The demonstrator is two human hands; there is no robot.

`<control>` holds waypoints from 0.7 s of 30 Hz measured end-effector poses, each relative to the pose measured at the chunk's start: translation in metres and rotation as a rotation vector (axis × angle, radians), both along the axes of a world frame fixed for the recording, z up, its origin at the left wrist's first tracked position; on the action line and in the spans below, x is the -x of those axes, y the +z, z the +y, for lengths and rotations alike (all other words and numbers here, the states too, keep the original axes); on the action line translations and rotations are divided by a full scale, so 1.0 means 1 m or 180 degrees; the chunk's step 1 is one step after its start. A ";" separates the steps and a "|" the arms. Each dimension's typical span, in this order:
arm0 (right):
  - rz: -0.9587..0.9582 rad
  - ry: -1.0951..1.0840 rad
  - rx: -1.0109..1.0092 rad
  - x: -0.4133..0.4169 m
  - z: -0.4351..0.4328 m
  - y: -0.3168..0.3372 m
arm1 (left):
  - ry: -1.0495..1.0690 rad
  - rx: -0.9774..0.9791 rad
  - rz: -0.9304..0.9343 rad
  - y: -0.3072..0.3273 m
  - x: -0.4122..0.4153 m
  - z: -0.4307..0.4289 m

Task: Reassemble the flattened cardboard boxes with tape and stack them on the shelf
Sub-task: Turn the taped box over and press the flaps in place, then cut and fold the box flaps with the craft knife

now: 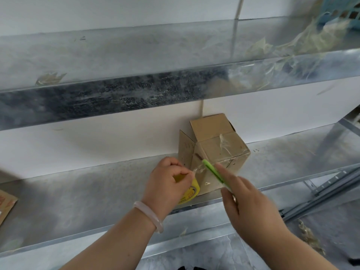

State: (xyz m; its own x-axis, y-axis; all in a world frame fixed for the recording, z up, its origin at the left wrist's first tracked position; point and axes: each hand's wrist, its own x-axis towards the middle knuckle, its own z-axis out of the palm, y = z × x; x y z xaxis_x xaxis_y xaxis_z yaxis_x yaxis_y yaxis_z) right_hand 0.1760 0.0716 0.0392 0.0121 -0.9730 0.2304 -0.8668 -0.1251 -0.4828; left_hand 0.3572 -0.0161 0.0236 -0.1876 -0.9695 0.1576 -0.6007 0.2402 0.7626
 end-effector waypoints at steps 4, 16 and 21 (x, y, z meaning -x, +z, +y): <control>0.0290 0.0147 -0.0322 -0.009 0.011 -0.010 | 0.0076 0.0083 -0.0050 0.001 0.001 0.001; 0.0987 -0.0063 -0.0500 -0.017 0.004 -0.012 | 0.0132 0.0346 -0.0142 0.001 0.007 0.002; 0.0857 0.0038 -0.0850 -0.015 -0.006 -0.014 | 0.0196 0.0707 -0.0070 -0.001 0.008 0.003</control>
State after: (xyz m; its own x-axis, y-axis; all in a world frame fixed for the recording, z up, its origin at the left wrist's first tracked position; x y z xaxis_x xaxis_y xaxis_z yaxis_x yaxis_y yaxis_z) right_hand 0.1910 0.0660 0.0250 0.0494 -0.9978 -0.0444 -0.9663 -0.0365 -0.2550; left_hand 0.3488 -0.0135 0.0228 -0.1349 -0.9212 0.3649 -0.6352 0.3630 0.6817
